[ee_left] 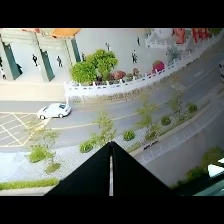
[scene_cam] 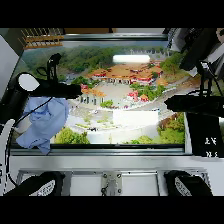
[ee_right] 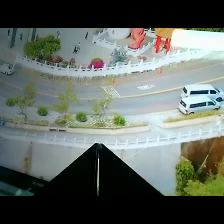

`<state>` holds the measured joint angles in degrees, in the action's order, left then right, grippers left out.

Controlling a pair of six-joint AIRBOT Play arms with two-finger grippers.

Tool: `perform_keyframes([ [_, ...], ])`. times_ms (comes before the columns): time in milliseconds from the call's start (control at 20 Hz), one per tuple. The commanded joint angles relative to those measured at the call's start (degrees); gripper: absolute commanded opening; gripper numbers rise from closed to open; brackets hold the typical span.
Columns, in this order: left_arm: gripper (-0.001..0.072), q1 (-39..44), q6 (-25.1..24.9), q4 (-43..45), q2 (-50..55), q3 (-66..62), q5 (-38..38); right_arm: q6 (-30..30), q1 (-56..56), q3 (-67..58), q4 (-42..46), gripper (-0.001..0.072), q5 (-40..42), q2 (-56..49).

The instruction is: Fold the clothes and pants, and hang the long-sleeved shirts on hangers.

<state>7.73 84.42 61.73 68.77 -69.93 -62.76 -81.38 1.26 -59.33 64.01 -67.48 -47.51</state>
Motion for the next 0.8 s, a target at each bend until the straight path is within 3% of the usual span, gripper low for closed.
perform_keyframes([
  [0, 0.0007, -0.02, 0.00, 0.02, 0.00, 0.02, 0.00, -0.02, -0.04, 0.02, -0.02, 0.0020, 0.00, -0.02],
  [500, 0.0008, 0.02, -0.04, 0.11, -0.02, 0.02, 0.04, -0.02, -0.04, 0.02, -0.02, 0.0020, 0.00, -0.02],
  [550, 0.0038, 0.00, -0.59, 0.48, 0.00, 0.00, 1.33, -0.02, -0.04, 0.02, -0.02, 0.0020, 0.00, -0.02],
  [600, 0.0462, -0.61, -2.80, 2.84, 0.00, -0.37, 2.12, -0.02, -0.04, 0.02, -0.04, 0.0020, 0.00, -0.02],
  [650, 0.0720, -1.53, -2.80, 7.61, 0.04, -0.96, 2.29, -0.02, -0.04, 0.02, -0.04, 0.0020, 0.00, -0.02],
  [750, 0.0684, -3.67, -0.15, 19.82, 0.11, -0.59, 1.68, -0.02, -0.04, 0.02, -0.02, 0.0020, 0.00, -0.02],
])
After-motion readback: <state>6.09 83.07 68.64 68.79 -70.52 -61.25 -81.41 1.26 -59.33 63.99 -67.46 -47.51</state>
